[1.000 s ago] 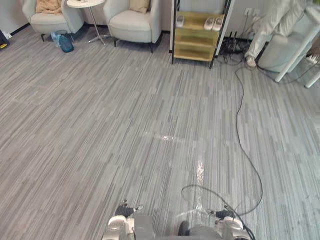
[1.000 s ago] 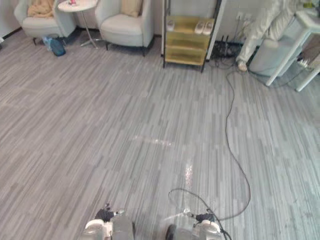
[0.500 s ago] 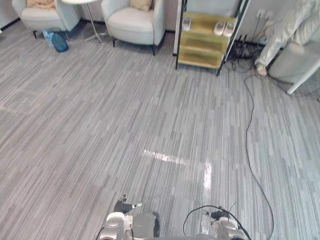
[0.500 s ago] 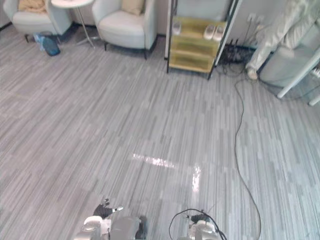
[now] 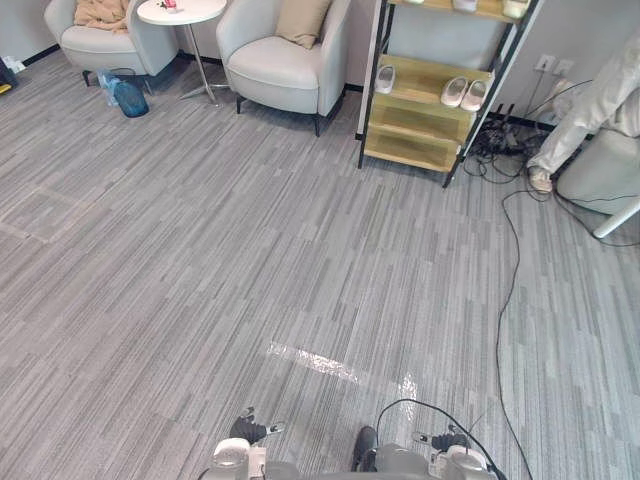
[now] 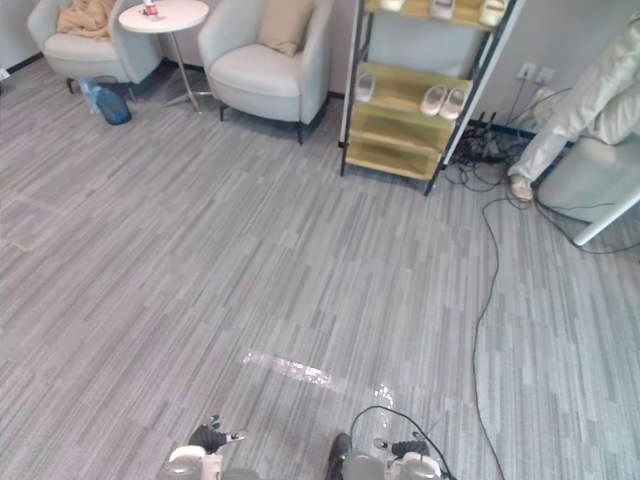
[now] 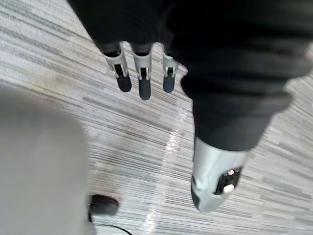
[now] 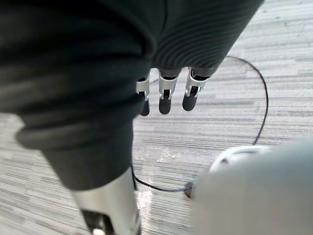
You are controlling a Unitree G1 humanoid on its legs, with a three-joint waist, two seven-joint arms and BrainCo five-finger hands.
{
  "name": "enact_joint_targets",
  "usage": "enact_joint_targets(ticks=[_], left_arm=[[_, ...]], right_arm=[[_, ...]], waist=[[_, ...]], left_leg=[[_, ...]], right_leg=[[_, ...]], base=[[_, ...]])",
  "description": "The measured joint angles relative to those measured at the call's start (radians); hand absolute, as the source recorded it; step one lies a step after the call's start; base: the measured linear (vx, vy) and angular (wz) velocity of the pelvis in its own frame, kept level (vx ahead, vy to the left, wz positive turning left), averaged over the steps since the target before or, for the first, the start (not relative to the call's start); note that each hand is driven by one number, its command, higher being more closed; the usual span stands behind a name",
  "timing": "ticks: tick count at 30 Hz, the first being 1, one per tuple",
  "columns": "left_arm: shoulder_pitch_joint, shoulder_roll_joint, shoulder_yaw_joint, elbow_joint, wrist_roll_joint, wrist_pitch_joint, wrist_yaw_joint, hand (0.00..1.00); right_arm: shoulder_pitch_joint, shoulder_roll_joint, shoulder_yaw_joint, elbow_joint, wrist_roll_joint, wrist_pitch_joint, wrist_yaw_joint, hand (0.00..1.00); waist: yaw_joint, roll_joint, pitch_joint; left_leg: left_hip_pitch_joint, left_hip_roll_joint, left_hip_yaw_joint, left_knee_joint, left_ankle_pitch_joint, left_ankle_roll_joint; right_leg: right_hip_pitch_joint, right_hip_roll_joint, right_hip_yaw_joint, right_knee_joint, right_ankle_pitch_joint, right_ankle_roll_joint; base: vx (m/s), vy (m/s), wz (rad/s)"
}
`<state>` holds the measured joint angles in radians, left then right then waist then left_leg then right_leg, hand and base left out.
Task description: Pick up cushions and gather them together orderly.
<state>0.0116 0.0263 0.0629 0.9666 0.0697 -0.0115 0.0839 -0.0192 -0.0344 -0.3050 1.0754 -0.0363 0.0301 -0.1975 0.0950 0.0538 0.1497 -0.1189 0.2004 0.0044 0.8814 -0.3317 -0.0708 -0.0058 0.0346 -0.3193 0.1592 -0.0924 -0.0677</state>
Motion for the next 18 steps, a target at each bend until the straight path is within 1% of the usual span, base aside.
enact_joint_targets(ticks=[2,3,4,5,6,7,8,9,11,12,14,16,18], left_arm=[[-0.001,-0.001,-0.006,-0.011,0.008,0.000,0.000,0.00],[-0.005,-0.008,-0.010,-0.018,0.008,-0.001,0.000,0.00],[-0.013,-0.020,-0.012,-0.024,0.008,-0.002,-0.001,0.00],[-0.017,-0.032,-0.014,-0.022,0.008,-0.002,-0.001,0.00],[-0.016,-0.040,-0.015,-0.016,0.008,-0.003,-0.001,0.00],[-0.019,-0.034,-0.023,-0.012,0.009,-0.006,0.000,0.00],[-0.020,-0.024,-0.025,-0.010,0.009,-0.006,0.000,0.00],[-0.020,-0.013,-0.023,-0.001,0.009,-0.005,0.000,0.00],[-0.017,-0.008,-0.022,0.004,0.009,-0.004,-0.001,0.00],[-0.017,-0.003,-0.022,0.010,0.009,-0.003,-0.001,0.00],[-0.017,-0.002,-0.022,0.021,0.012,-0.003,-0.001,0.00],[-0.016,-0.002,-0.022,0.027,0.017,-0.003,-0.002,0.00],[-0.008,-0.001,-0.022,0.029,0.017,-0.003,-0.002,0.00]], right_arm=[[0.000,0.004,-0.004,-0.003,0.008,-0.001,-0.002,0.00],[-0.002,0.003,-0.005,-0.011,0.009,0.000,-0.003,0.00],[0.000,0.005,-0.006,-0.037,0.009,0.000,-0.004,0.00],[0.001,0.002,-0.006,-0.042,0.009,-0.003,-0.005,0.00],[0.003,-0.007,-0.007,-0.037,0.008,-0.002,-0.004,0.00],[0.008,0.012,-0.006,-0.034,0.008,0.002,-0.002,0.00],[0.020,0.024,-0.007,-0.034,0.005,0.004,-0.001,0.00],[0.038,0.028,-0.009,-0.036,-0.004,0.009,0.000,0.00],[0.038,0.030,-0.008,-0.039,-0.006,0.010,0.000,0.00],[0.048,0.034,-0.008,-0.039,-0.007,0.010,0.000,0.00],[0.051,0.035,-0.008,-0.039,-0.008,0.009,0.001,0.00],[0.062,0.037,-0.008,-0.038,-0.010,0.009,0.004,0.00],[0.065,0.037,-0.009,-0.037,-0.010,0.010,0.004,0.00]], waist=[[0.004,-0.008,0.002],[0.006,-0.016,0.007],[0.013,-0.013,0.007],[0.013,-0.001,0.000],[0.015,0.011,-0.002],[0.017,-0.002,-0.009],[0.013,-0.023,-0.016],[0.014,-0.039,-0.025],[0.014,-0.043,-0.027],[0.014,-0.049,-0.032],[0.015,-0.051,-0.035],[0.015,-0.060,-0.049],[0.015,-0.061,-0.055]], left_leg=[[-0.031,-0.009,0.030,-0.047,-0.011,-0.006],[-0.053,-0.022,0.037,-0.115,-0.017,0.000],[-0.064,-0.048,0.031,-0.246,-0.013,0.005],[-0.073,-0.073,0.002,-0.397,0.041,0.002],[-0.071,-0.079,-0.023,-0.442,0.130,-0.022],[-0.037,-0.107,-0.016,-0.485,0.138,-0.004],[-0.023,-0.127,-0.007,-0.512,0.144,0.004],[-0.005,-0.143,0.018,-0.534,0.145,0.006],[0.009,-0.150,0.024,-0.548,0.146,0.008],[0.041,-0.166,0.034,-0.581,0.153,0.019],[0.074,-0.181,0.039,-0.614,0.159,0.028],[0.090,-0.197,0.039,-0.652,0.171,0.039],[0.098,-0.203,0.039,-0.674,0.181,0.041]], right_leg=[[0.060,-0.008,0.010,-0.031,0.000,0.000],[0.075,-0.018,0.018,-0.041,0.000,0.000],[0.086,-0.032,0.030,-0.052,-0.004,0.008],[0.088,-0.038,0.044,-0.053,-0.015,0.036],[0.092,-0.034,0.055,-0.052,-0.020,0.051],[0.098,-0.050,0.082,-0.059,-0.025,0.069],[0.098,-0.074,0.086,-0.059,-0.034,0.086],[0.104,-0.097,0.099,-0.059,-0.035,0.092],[0.110,-0.105,0.104,-0.059,-0.034,0.094],[0.121,-0.120,0.111,-0.061,-0.034,0.097],[0.134,-0.133,0.114,-0.064,-0.037,0.109],[0.136,-0.147,0.114,-0.073,-0.042,0.118],[0.137,-0.151,0.114,-0.081,-0.040,0.120]], base=[[0.28,-0.012,-0.12],[0.17,0.057,-0.27],[0.19,0.129,-0.36],[0.17,0.183,-0.38],[0.21,0.200,-0.22],[0.20,0.184,-0.03],[0.25,0.177,-0.08],[0.18,0.135,-0.10],[0.12,0.078,-0.13],[0.11,0.068,-0.08],[0.11,0.065,-0.04],[0.07,0.033,0.04],[0.06,0.011,0.02]])
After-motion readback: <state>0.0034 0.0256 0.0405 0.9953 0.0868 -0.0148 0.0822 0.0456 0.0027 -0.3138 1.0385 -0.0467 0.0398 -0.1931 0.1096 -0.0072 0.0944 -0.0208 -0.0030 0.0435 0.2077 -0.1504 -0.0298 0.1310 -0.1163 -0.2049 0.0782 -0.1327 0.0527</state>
